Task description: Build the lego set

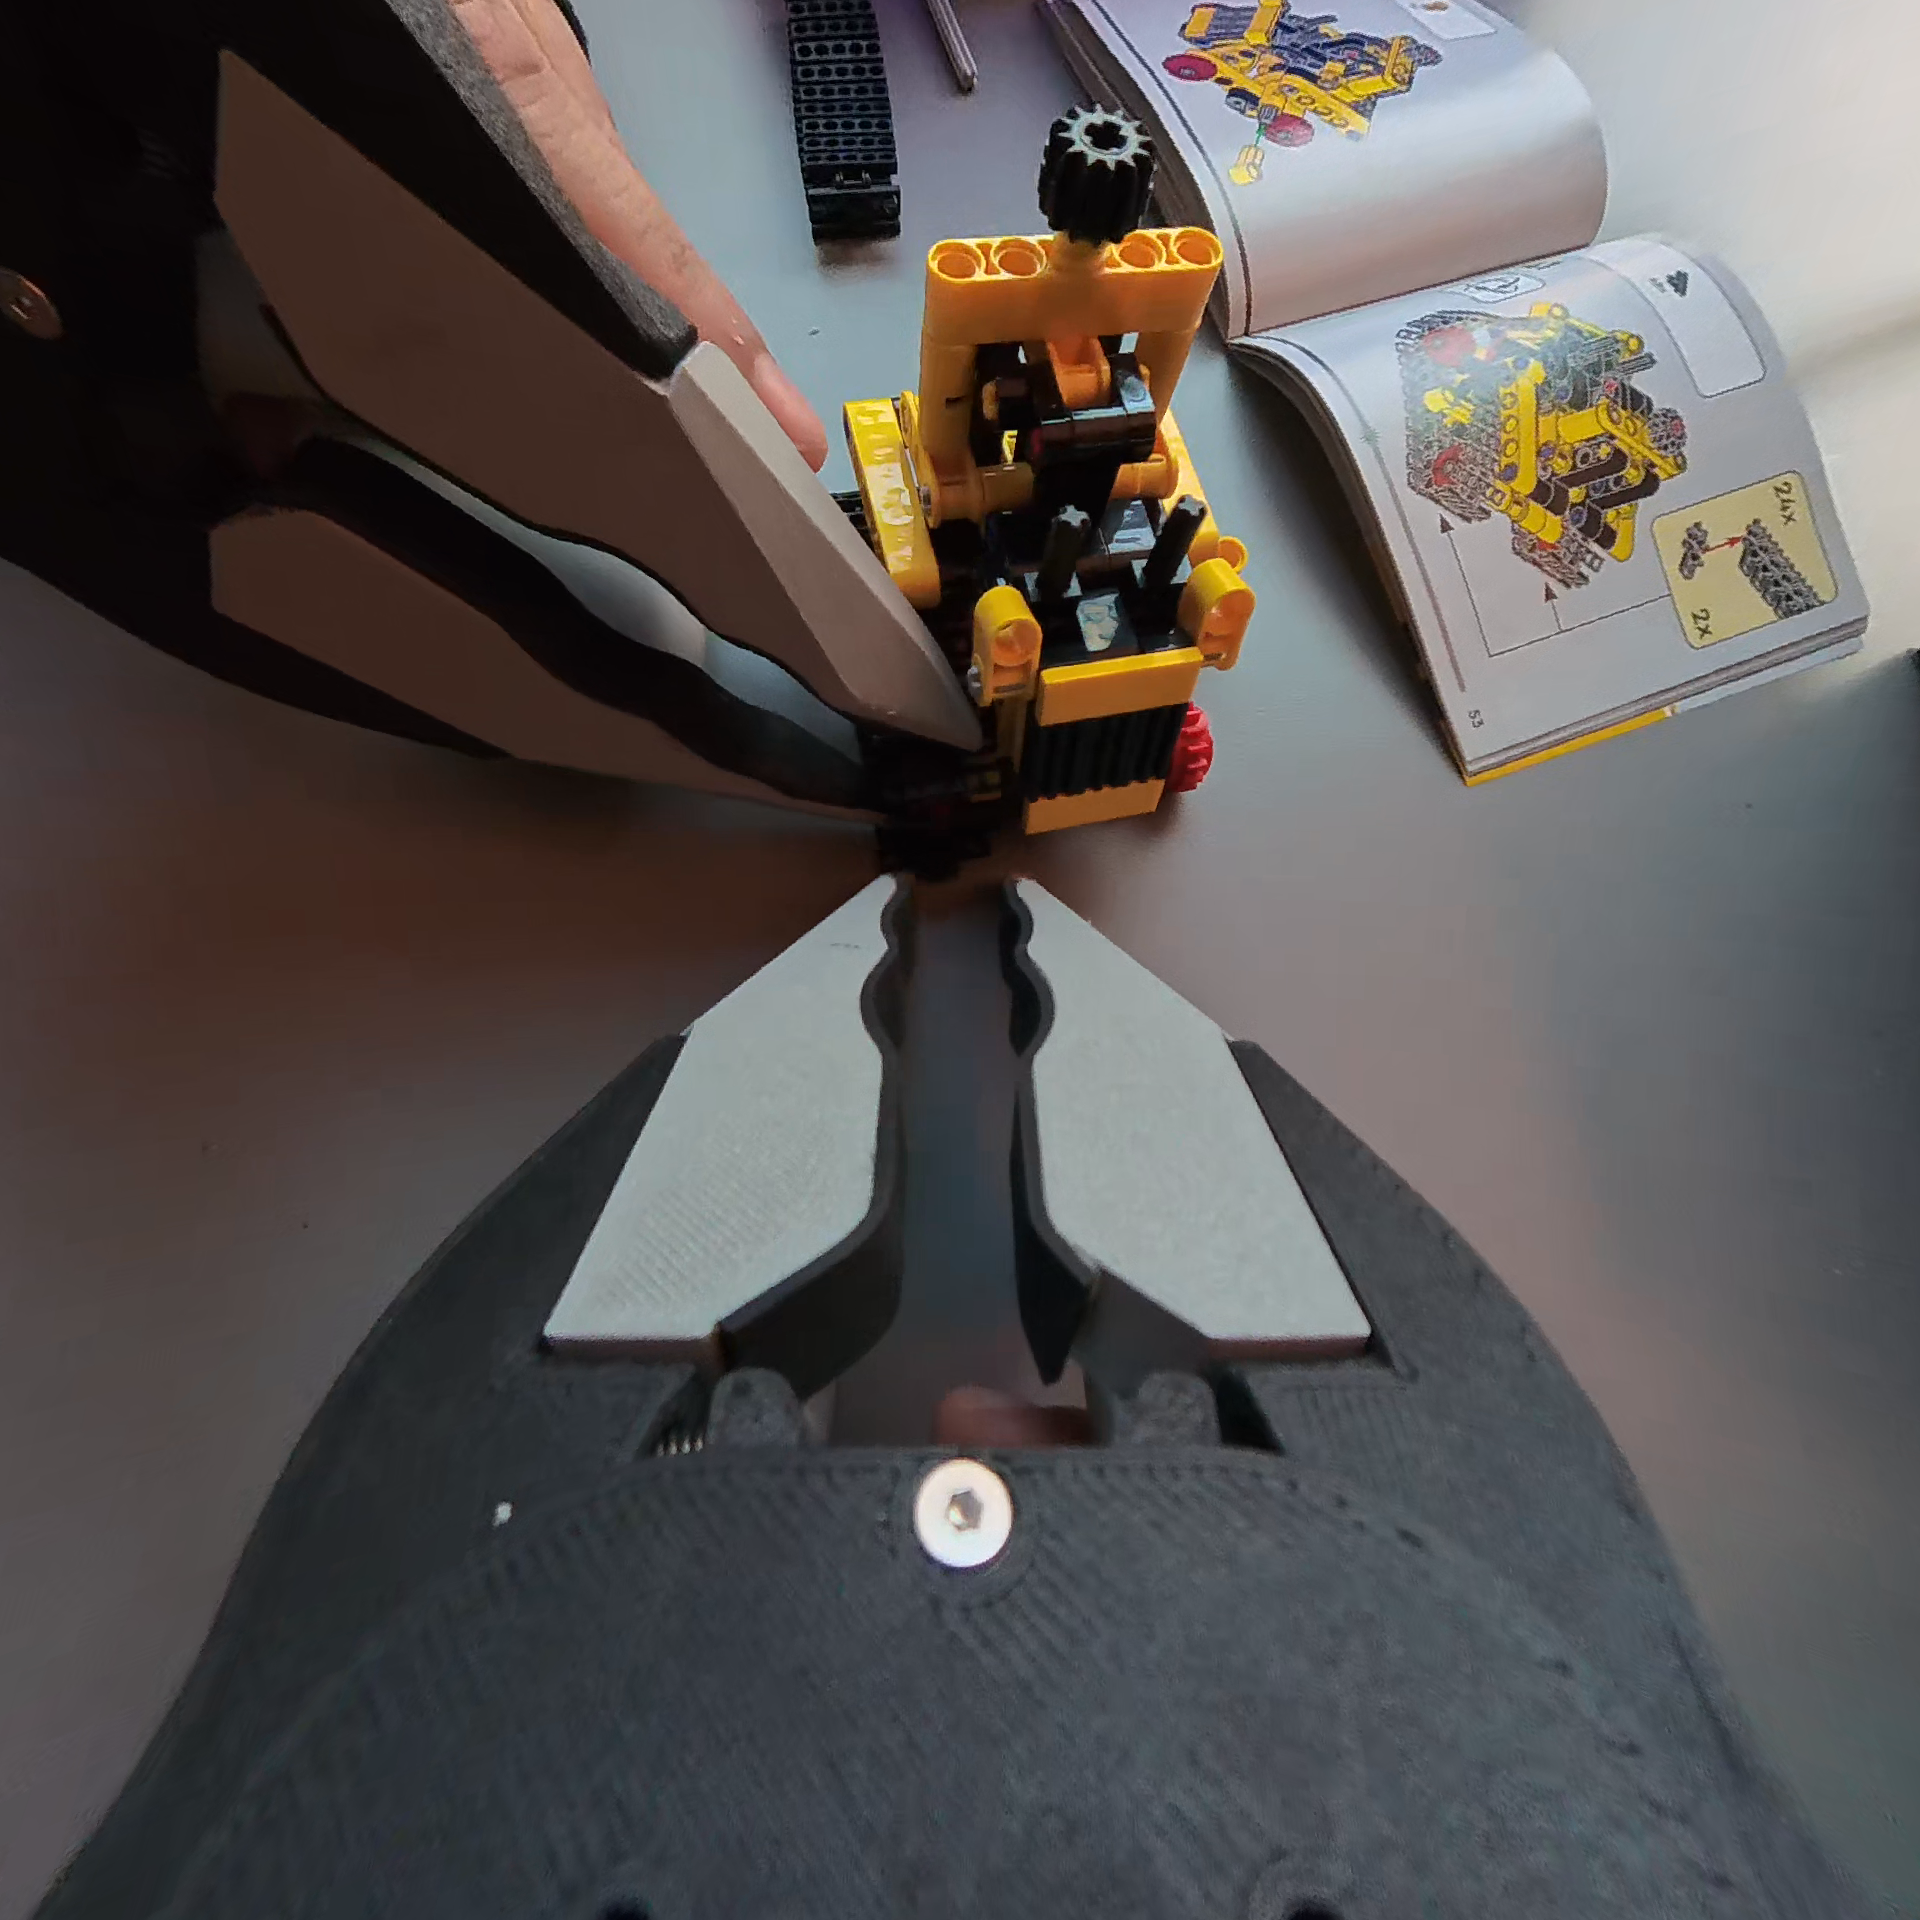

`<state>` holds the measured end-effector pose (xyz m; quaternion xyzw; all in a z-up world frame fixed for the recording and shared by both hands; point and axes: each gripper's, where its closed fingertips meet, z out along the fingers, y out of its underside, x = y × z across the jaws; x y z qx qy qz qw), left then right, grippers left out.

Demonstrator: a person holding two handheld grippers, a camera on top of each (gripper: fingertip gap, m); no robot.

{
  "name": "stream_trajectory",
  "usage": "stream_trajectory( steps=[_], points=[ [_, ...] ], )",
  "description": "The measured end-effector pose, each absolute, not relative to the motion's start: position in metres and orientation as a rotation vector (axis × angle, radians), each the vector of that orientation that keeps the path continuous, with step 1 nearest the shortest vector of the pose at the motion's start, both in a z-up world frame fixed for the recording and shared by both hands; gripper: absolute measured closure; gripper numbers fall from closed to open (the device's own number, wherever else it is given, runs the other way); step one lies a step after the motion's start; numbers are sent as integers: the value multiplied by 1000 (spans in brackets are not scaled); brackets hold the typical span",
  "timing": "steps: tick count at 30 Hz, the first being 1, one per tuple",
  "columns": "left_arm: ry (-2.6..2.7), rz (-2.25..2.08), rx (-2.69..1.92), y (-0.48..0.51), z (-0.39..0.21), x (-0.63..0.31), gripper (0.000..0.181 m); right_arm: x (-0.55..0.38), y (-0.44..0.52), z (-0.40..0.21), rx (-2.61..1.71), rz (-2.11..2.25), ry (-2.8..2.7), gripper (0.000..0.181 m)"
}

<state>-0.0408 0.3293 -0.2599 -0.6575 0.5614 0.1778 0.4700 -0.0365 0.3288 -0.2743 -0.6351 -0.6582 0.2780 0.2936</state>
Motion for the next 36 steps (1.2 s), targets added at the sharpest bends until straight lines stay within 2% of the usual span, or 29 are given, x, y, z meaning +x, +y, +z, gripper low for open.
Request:
stream_trajectory(
  steps=[5,9,34,36],
  points=[
    [1372,436,-1611,330,-260,-41,167,-38,332,-274,-1709,741,-1733,164],
    [1372,439,-1610,331,-260,-41,166,-38,329,-274,-1700,758,-1751,179],
    [1396,478,-1575,330,-261,-38,164,-32,328,-273,-1813,902,-1709,181],
    [1397,480,-1574,330,-261,-38,162,-32,327,-272,-1804,907,-1708,173]
  ],
)
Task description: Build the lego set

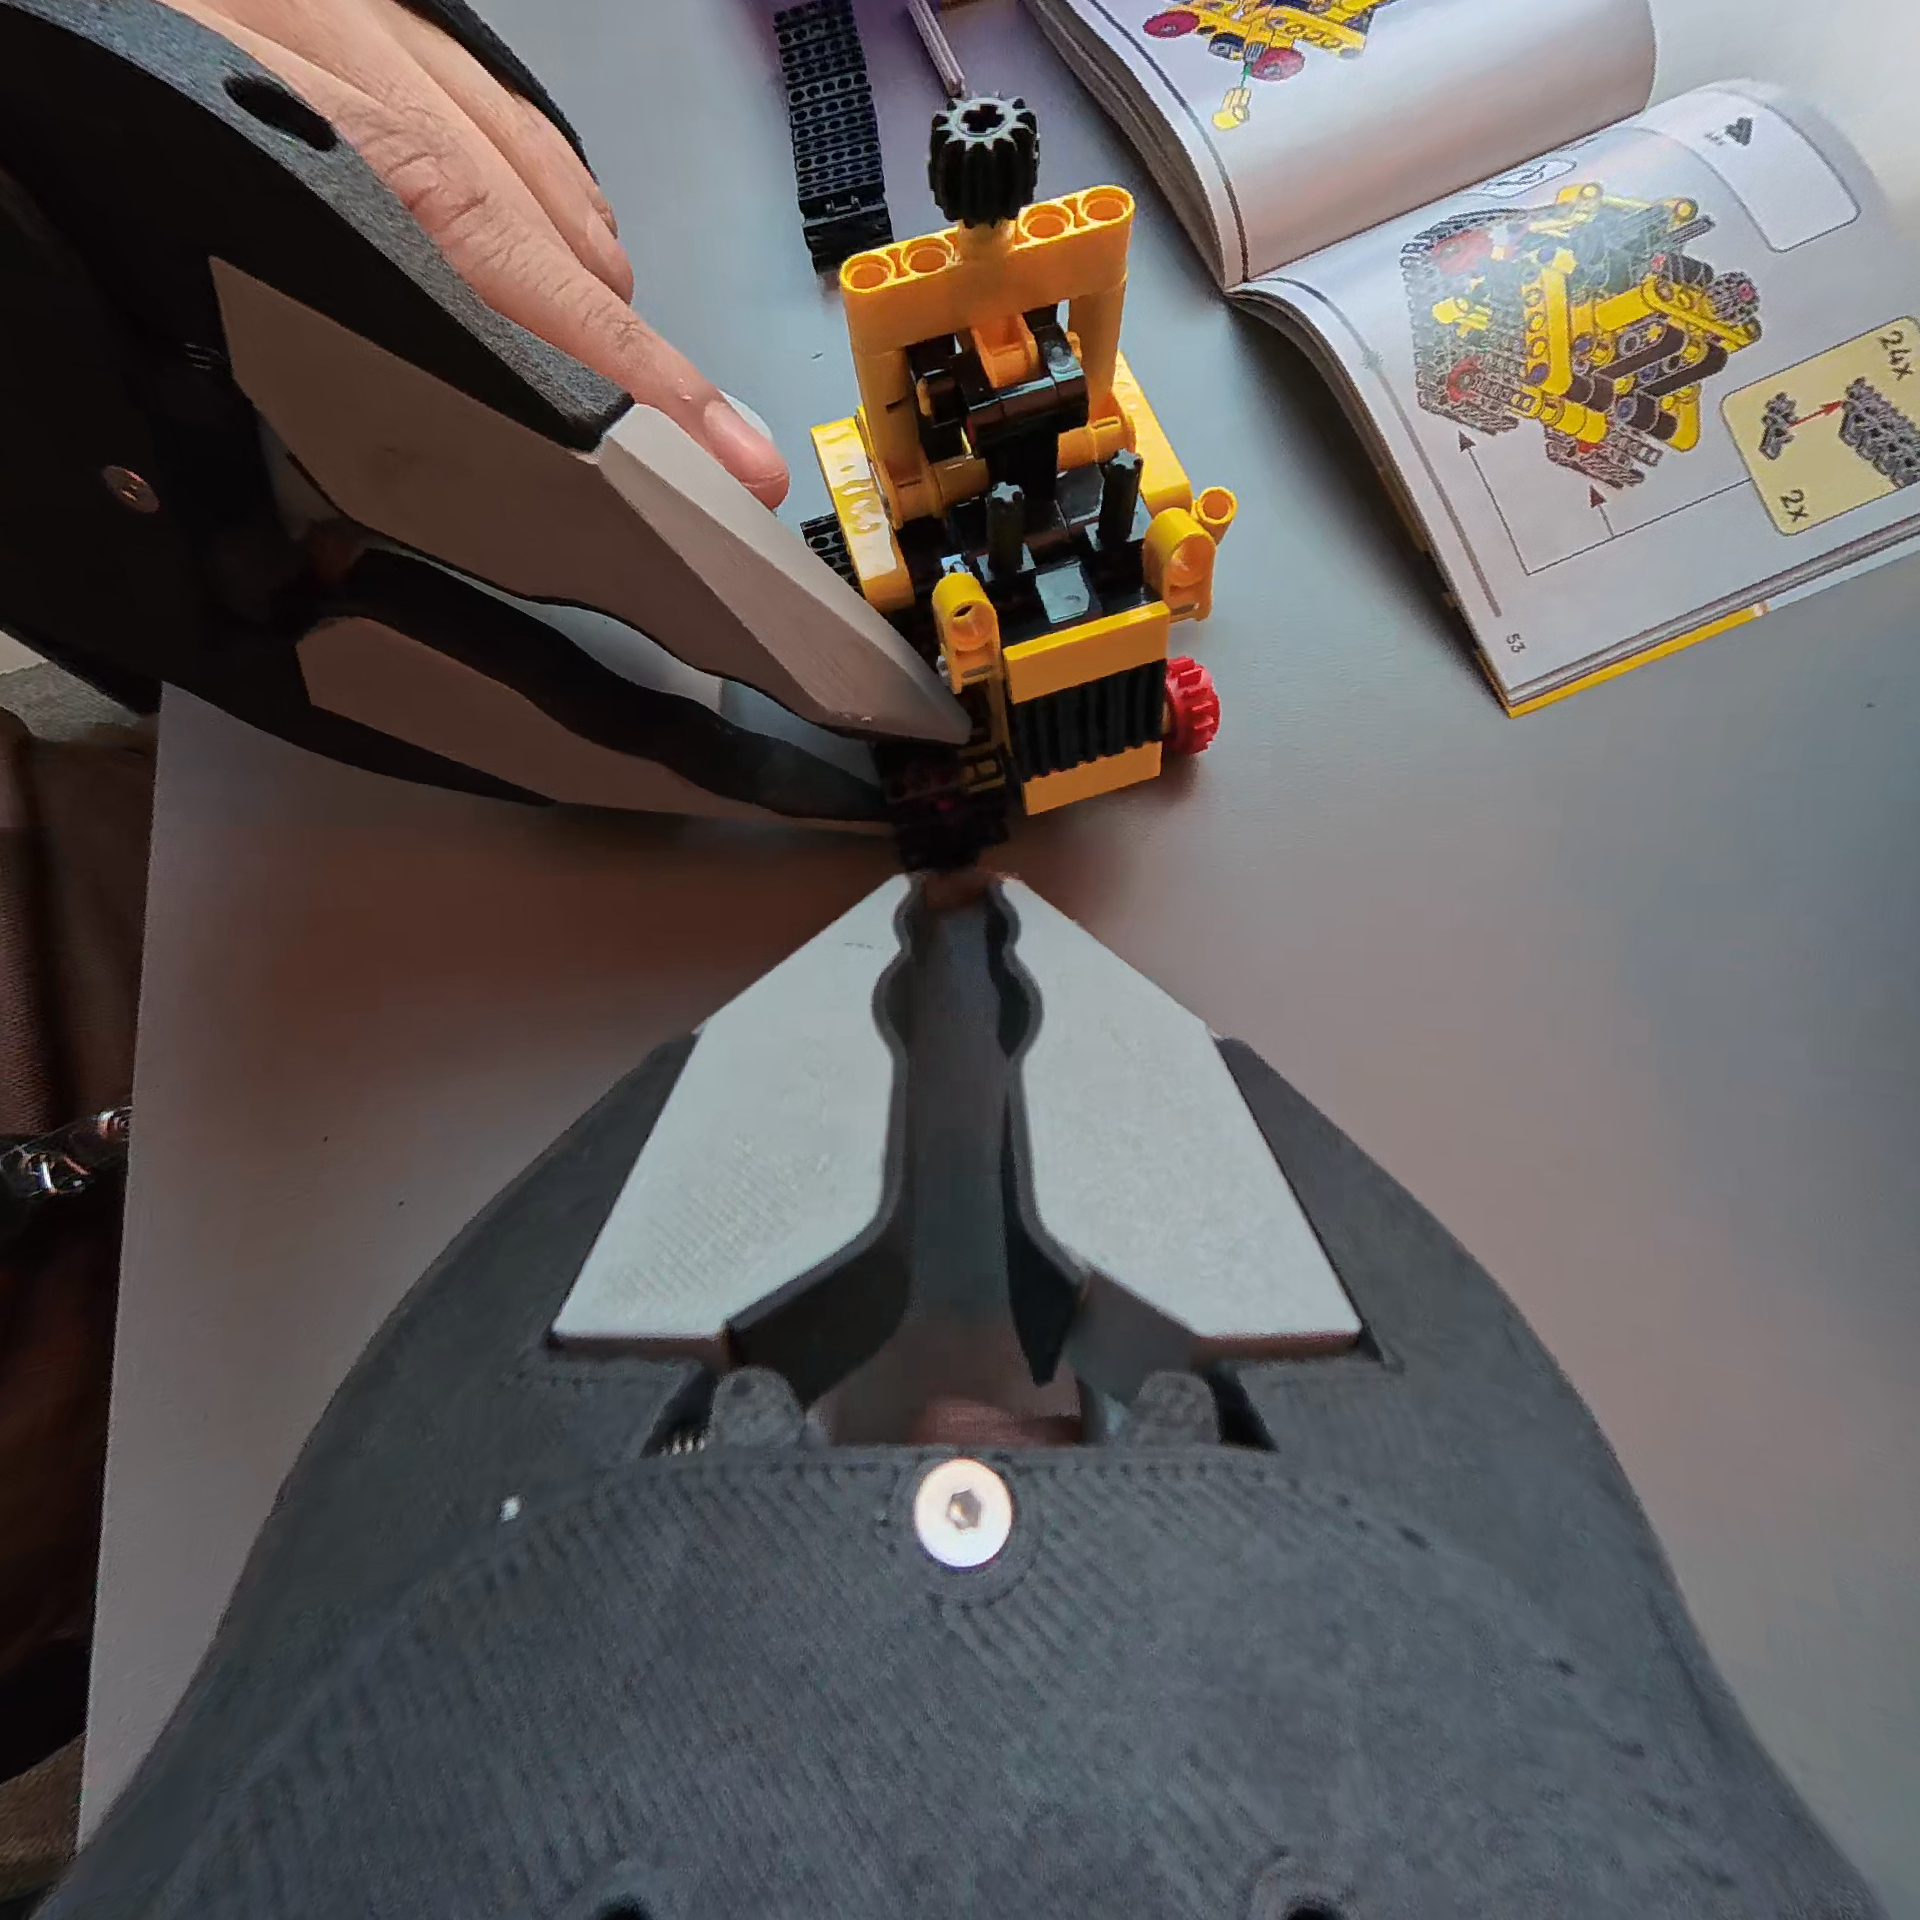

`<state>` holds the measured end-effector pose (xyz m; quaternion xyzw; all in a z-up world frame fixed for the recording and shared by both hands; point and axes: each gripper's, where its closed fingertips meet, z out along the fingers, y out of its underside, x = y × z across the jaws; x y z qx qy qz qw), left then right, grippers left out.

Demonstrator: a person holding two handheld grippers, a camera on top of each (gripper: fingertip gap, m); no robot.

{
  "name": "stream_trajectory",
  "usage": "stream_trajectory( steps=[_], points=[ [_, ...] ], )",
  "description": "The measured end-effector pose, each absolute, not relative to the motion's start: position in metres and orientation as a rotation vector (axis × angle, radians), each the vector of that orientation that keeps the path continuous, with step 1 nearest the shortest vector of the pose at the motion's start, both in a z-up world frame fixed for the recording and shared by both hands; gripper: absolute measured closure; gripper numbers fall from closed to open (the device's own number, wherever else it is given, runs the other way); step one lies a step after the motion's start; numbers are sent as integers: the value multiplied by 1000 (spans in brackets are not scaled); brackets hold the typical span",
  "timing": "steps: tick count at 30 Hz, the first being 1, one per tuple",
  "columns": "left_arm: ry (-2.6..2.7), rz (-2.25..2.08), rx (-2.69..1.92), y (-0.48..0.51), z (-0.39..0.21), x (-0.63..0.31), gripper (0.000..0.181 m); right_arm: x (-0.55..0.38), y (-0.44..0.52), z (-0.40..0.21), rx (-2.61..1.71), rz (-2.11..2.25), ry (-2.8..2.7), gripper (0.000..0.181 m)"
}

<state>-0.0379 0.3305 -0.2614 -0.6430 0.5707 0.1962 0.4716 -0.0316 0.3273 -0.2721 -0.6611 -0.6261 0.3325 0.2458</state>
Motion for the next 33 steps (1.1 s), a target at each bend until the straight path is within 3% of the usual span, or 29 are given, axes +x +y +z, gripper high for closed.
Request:
stream_trajectory(
  steps=[6,19,25,30,33],
  points=[
    [1402,484,-1572,331,-261,-37,163,-34,330,-262,-1738,902,-1671,158],
    [1411,478,-1569,331,-261,-34,162,-36,325,-265,-1731,902,-1704,175],
    [1409,467,-1572,331,-261,-33,162,-35,327,-265,-1729,894,-1701,177],
    [1410,468,-1573,331,-261,-33,162,-37,328,-257,-1701,915,-1664,166],
    [1411,466,-1575,331,-262,-33,161,-38,329,-258,-1705,904,-1668,172]
  ],
)
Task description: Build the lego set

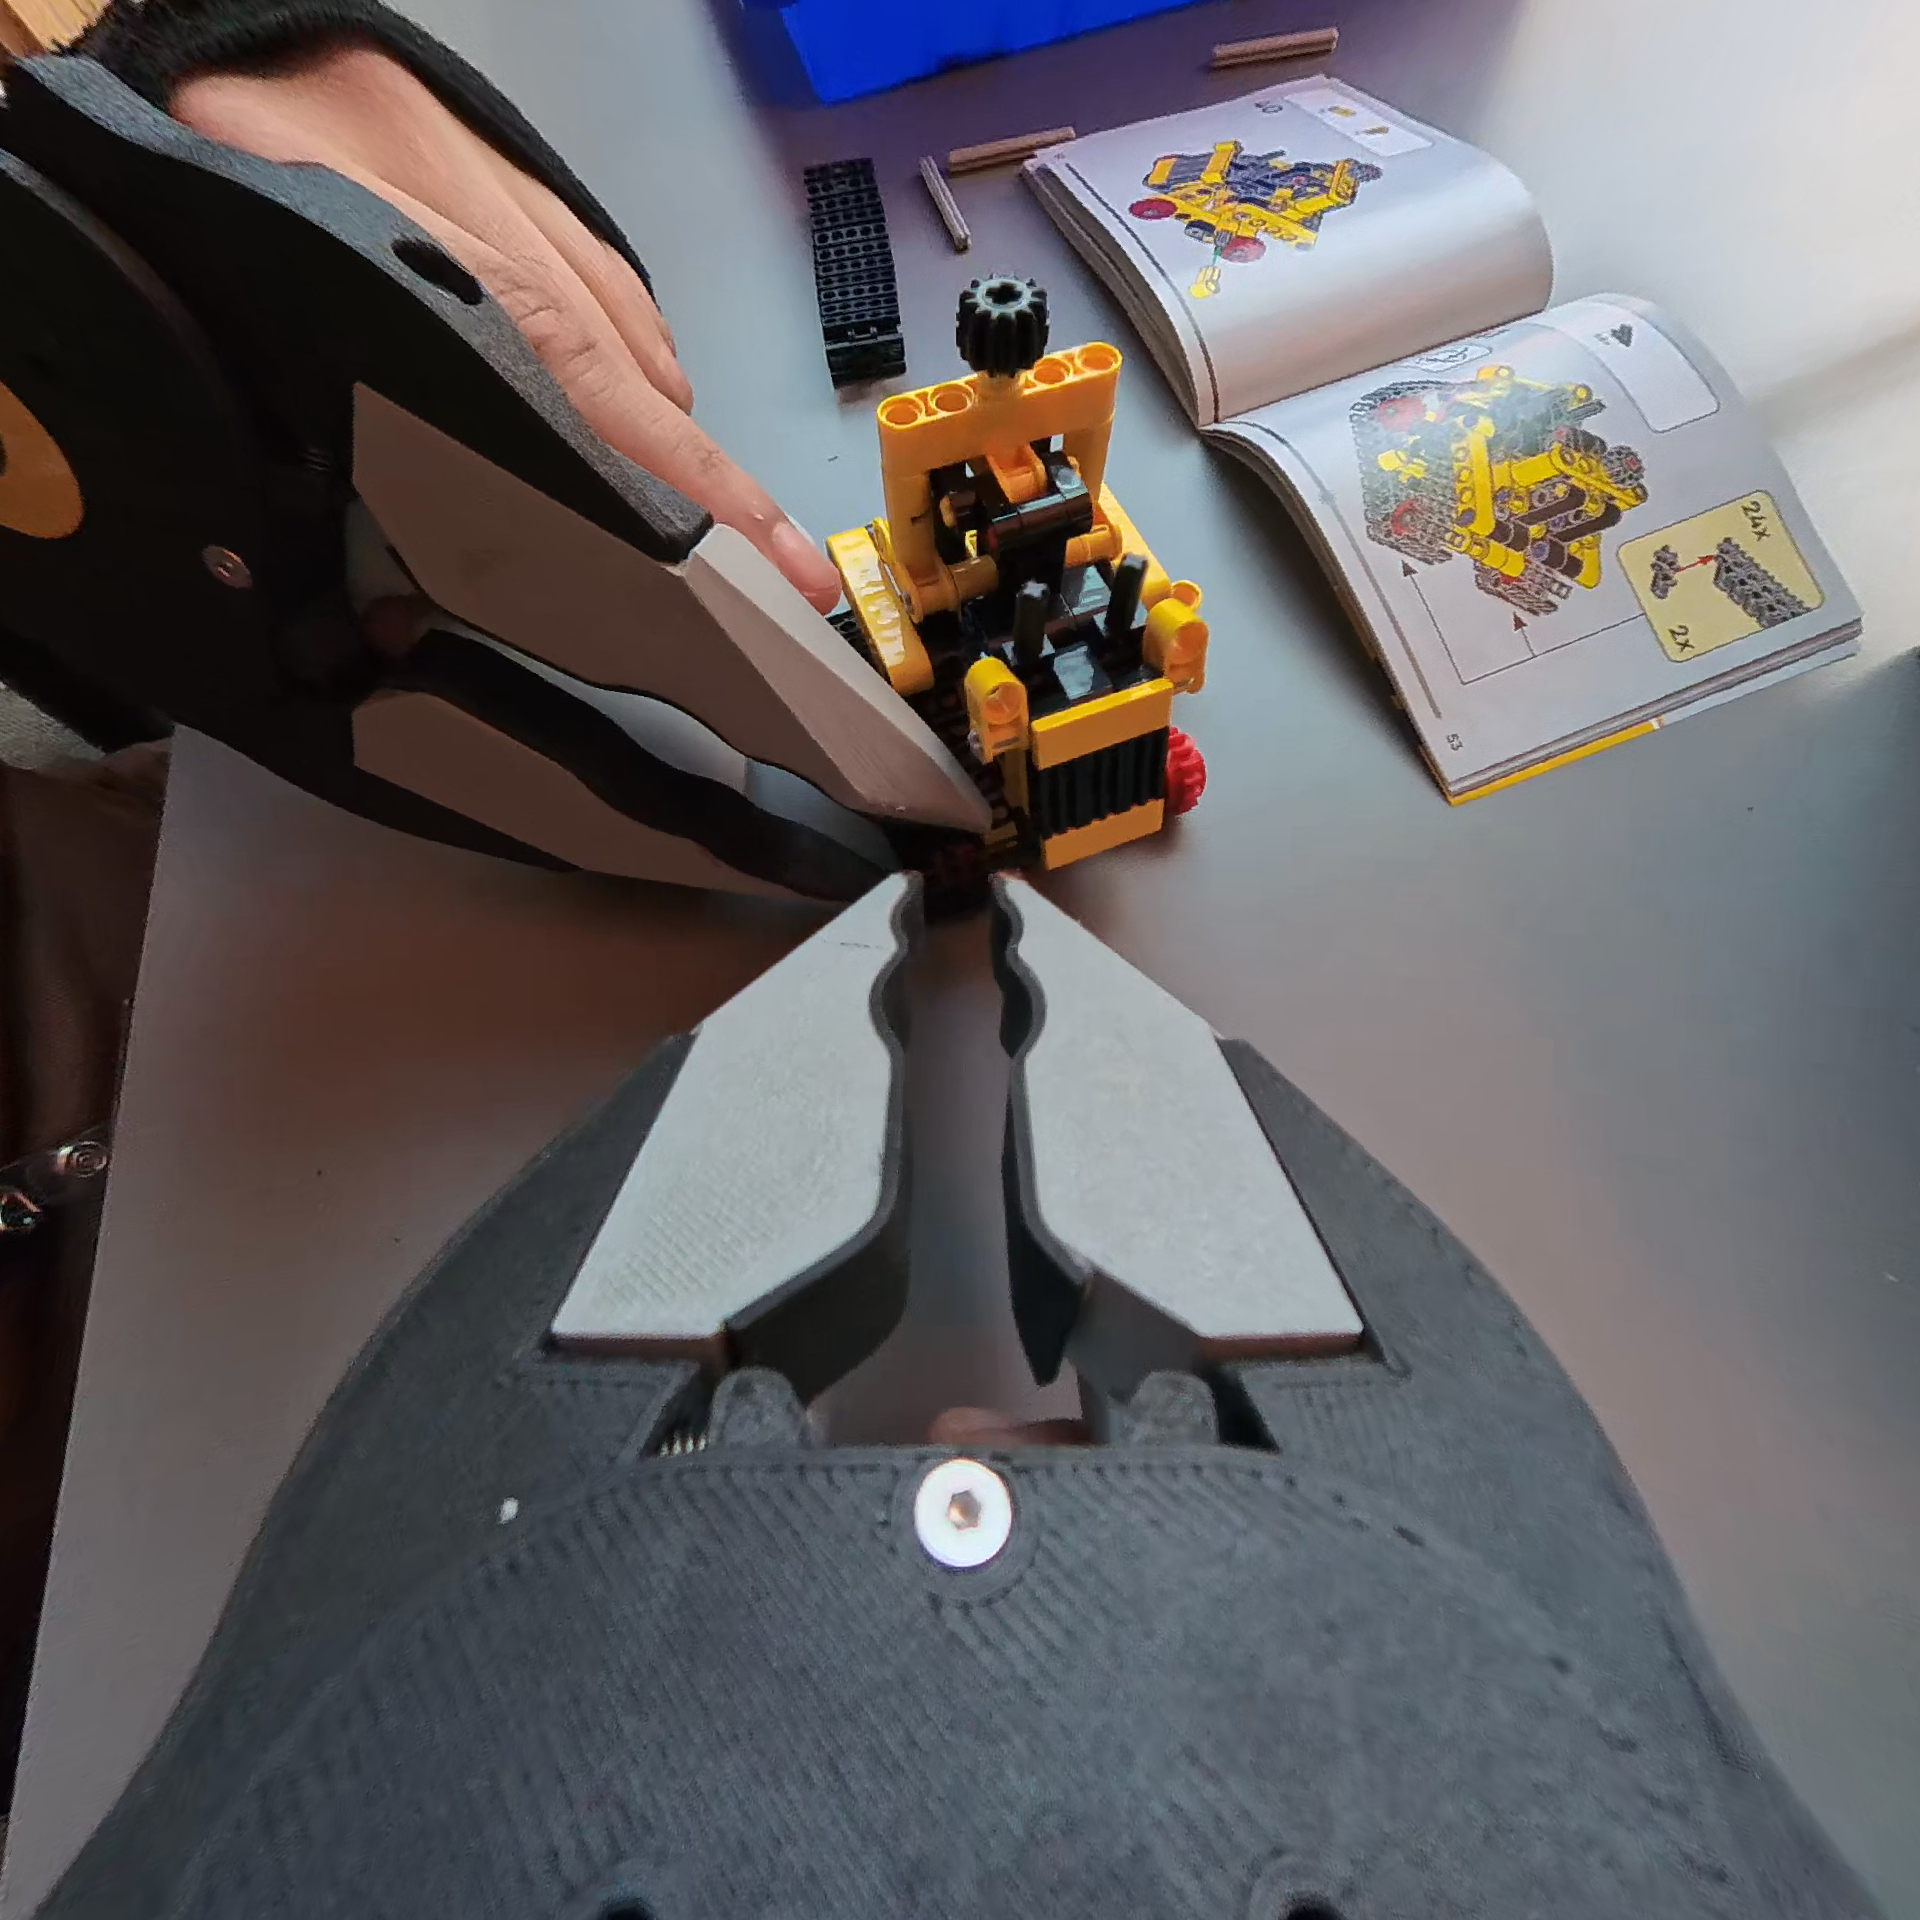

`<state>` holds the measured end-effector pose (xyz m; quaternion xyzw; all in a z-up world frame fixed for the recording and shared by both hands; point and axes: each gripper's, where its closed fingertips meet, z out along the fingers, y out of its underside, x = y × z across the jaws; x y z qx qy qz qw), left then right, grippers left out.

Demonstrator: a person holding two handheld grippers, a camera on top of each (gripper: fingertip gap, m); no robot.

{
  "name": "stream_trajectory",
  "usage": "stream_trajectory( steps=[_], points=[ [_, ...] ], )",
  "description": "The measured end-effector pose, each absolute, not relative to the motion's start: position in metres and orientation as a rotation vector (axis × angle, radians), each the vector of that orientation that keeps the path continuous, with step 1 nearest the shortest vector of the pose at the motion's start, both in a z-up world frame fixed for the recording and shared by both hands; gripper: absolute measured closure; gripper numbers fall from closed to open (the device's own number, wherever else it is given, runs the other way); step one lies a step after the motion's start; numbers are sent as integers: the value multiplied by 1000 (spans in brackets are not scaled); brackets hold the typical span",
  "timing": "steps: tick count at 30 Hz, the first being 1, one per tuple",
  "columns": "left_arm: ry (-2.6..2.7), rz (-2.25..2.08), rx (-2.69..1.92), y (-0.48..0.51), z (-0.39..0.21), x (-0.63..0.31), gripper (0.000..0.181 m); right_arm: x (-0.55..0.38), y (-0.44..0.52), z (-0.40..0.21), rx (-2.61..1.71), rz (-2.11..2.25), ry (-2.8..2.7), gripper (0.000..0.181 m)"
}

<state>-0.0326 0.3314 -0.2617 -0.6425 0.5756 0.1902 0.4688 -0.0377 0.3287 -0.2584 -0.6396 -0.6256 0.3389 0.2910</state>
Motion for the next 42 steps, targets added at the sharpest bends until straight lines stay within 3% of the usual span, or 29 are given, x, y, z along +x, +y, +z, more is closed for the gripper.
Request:
stream_trajectory(
  steps=[7,42],
  points=[
    [1407,473,-1561,331,-258,-32,162,-38,331,-260,-1706,872,-1662,181],
    [1388,442,-1651,334,-251,-51,161,-36,343,-262,-1770,846,-1596,181]
  ],
)
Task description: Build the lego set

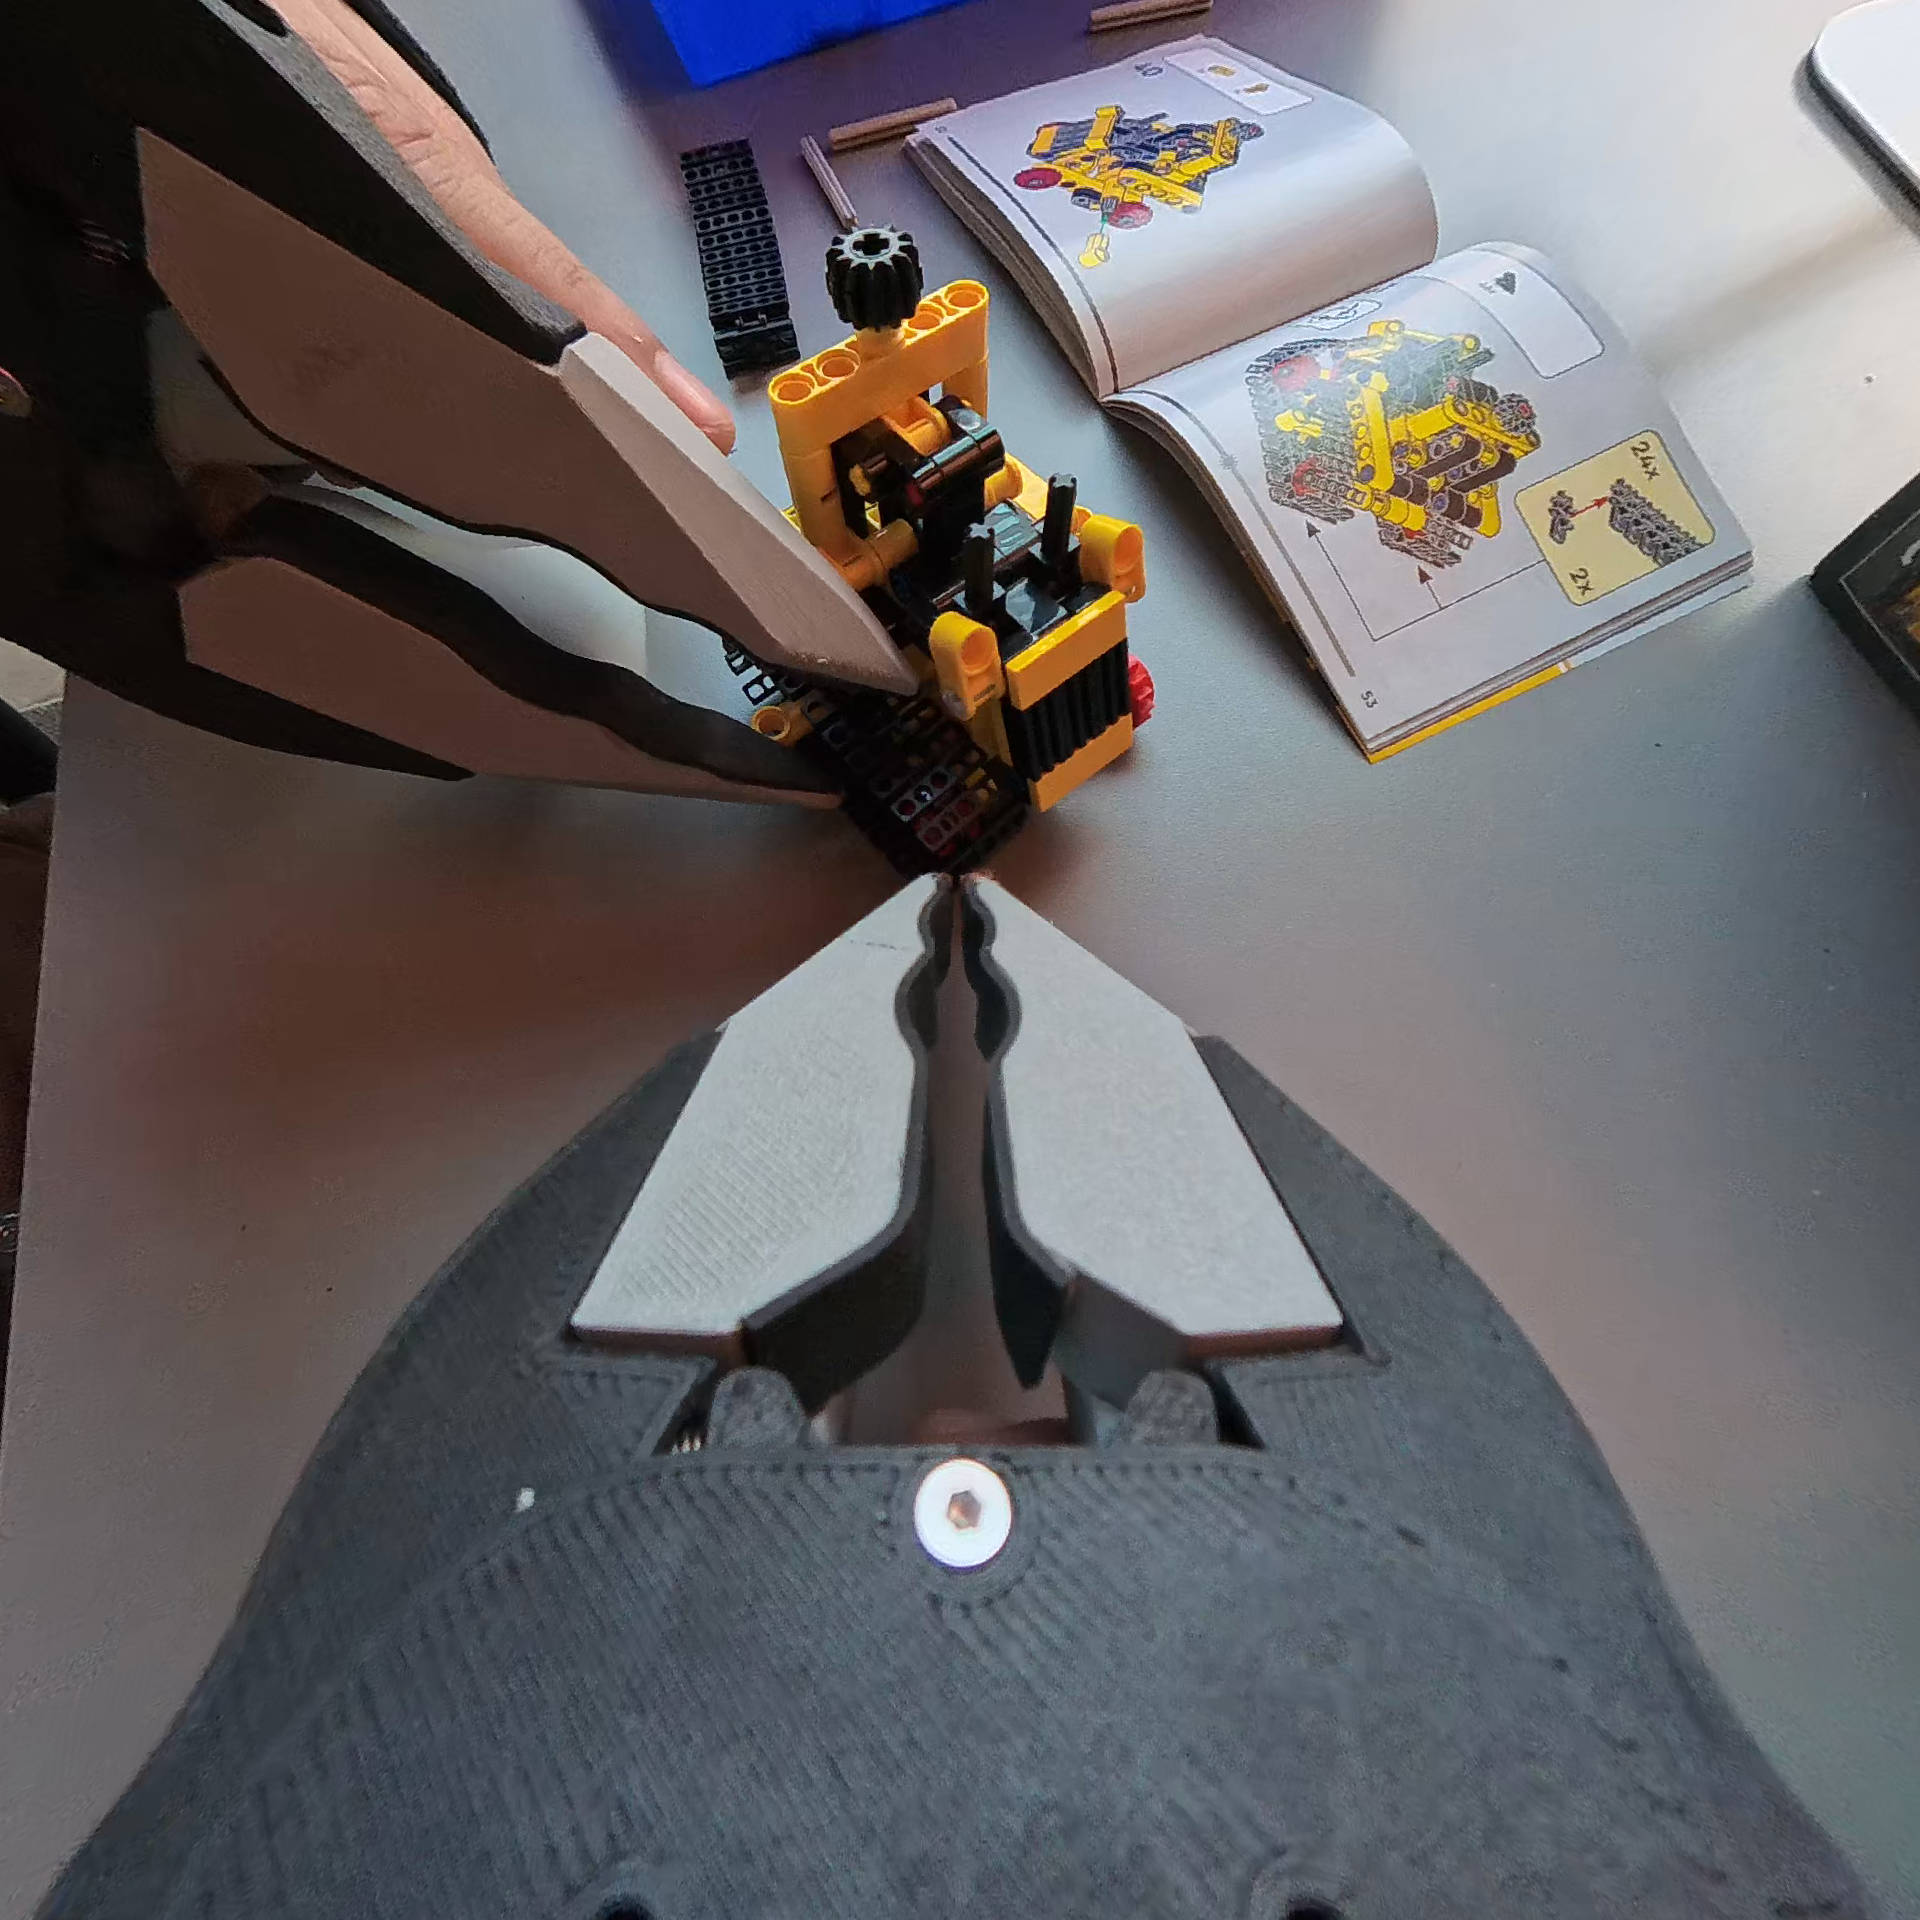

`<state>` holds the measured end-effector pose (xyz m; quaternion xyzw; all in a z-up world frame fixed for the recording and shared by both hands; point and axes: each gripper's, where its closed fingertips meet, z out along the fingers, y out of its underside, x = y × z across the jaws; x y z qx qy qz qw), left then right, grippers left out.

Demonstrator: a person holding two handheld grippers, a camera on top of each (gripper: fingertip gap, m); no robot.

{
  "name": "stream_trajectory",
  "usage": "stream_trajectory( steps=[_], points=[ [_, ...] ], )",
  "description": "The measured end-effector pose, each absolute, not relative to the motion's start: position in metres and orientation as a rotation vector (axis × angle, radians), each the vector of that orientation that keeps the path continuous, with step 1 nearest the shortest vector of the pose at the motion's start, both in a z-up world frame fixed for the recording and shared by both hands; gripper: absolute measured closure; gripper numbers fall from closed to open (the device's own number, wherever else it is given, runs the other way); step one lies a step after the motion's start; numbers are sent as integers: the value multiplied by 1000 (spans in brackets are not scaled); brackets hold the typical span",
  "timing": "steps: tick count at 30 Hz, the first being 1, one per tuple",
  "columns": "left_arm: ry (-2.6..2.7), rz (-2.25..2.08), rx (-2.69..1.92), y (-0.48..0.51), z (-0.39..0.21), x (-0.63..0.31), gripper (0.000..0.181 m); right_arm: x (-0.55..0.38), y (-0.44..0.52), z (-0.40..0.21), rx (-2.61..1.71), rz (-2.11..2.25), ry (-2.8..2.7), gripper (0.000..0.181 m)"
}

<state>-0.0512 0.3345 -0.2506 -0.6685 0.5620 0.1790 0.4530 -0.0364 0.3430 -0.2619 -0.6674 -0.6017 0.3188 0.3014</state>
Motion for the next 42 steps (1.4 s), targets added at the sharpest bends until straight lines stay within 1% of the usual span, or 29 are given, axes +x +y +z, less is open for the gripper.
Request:
stream_trajectory(
  steps=[8,11,14,19,22,24,27,32,35,38,40,42],
  points=[
    [1373,384,-1637,327,-234,-49,162,-36,343,-263,-1760,814,-1604,181],
    [1363,389,-1650,327,-230,-55,165,-36,343,-262,-1751,808,-1603,181],
    [1370,388,-1685,328,-235,-61,167,-37,340,-262,-1758,842,-1606,171],
    [1367,396,-1661,330,-230,-63,166,-39,342,-264,-1768,806,-1605,174],
    [1319,309,-1683,329,-218,-66,161,-40,342,-265,-1767,785,-1608,181],
    [1261,288,-1702,333,-209,-74,148,-40,342,-266,-1767,779,-1611,181],
    [1221,209,-1727,336,-205,-80,150,-40,342,-265,-1770,778,-1607,181],
    [1212,74,-1757,331,-204,-80,135,-39,342,-263,-1762,783,-1602,181],
    [1222,-5,-1714,318,-190,-70,135,-40,341,-263,-1767,799,-1603,176],
    [1191,3,-1701,319,-179,-76,134,-41,340,-263,-1757,805,-1608,174],
    [1158,23,-1738,328,-182,-91,133,-43,339,-262,-1746,799,-1607,173],
    [1147,17,-1794,335,-192,-103,127,-45,339,-261,-1731,793,-1607,172]
  ],
)
